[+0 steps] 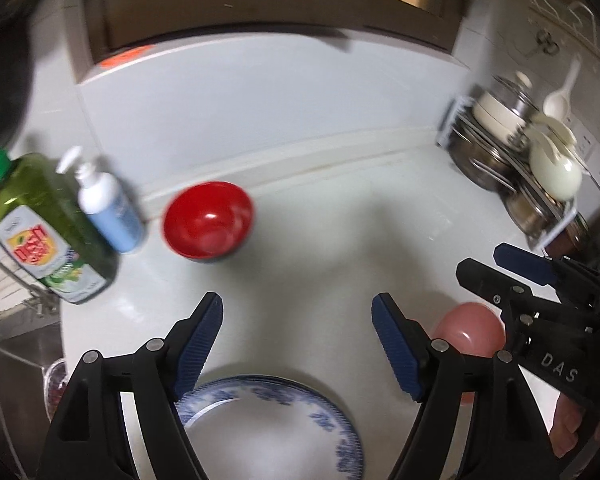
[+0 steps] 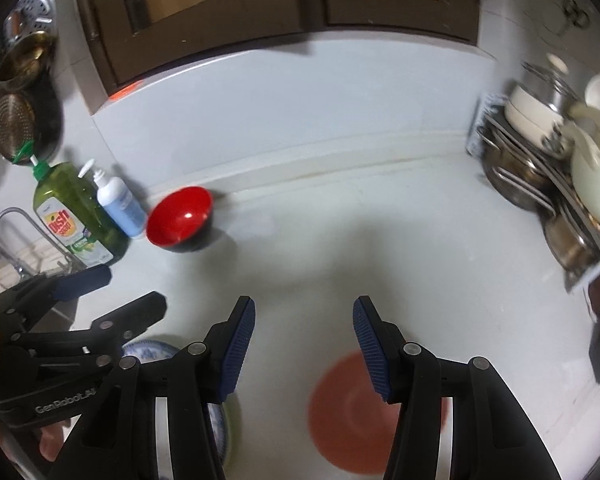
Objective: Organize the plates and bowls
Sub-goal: 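Move both grippers to the rim of the red-black bowl, then close both grippers on the red-black bowl rim and lift it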
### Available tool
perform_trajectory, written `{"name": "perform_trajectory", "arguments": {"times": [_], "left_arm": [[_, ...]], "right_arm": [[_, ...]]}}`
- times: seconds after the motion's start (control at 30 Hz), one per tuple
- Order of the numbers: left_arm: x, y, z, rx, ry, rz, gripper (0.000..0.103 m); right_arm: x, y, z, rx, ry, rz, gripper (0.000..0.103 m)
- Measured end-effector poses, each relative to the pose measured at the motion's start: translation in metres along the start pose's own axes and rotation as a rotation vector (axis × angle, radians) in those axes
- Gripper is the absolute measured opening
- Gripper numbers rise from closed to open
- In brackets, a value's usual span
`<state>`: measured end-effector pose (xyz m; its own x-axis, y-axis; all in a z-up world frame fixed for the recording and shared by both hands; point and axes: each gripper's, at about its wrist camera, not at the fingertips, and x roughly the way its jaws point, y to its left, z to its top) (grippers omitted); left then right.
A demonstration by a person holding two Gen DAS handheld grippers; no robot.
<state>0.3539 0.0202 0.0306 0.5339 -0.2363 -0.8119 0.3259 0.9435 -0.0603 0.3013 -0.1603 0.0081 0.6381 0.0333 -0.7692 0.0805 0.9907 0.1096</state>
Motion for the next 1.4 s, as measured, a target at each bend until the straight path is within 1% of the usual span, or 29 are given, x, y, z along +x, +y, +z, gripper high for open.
{"name": "perform_trajectory", "arguments": {"times": [0.27,0.5,0.73,0.9,1.03,1.23,1.4], "left_arm": [[-0.007,0.051,0.015,-0.029,-0.033,0.099,0.078],[0.006,0.083,0.029,-0.058,-0.005,0.138,0.078],[0.035,0.109,0.046,-0.106,0.043,0.147,0.078],[0.062,0.123,0.057,-0.147,0.089,0.147,0.078],[0.086,0.132,0.064,-0.168,0.126,0.152,0.078],[0.116,0.142,0.069,-0.19,0.174,0.176,0.078],[0.136,0.146,0.071,-0.192,0.205,0.185,0.077]], "right_arm": [[0.02,0.04,0.034,-0.069,0.007,0.031,0.052],[0.048,0.071,0.058,-0.12,0.031,0.079,0.052],[0.081,0.087,0.081,-0.135,0.075,0.107,0.052],[0.108,0.093,0.096,-0.131,0.104,0.109,0.052],[0.135,0.096,0.106,-0.123,0.162,0.122,0.052],[0.164,0.098,0.114,-0.136,0.198,0.085,0.052],[0.189,0.097,0.115,-0.127,0.246,0.078,0.052]]}}
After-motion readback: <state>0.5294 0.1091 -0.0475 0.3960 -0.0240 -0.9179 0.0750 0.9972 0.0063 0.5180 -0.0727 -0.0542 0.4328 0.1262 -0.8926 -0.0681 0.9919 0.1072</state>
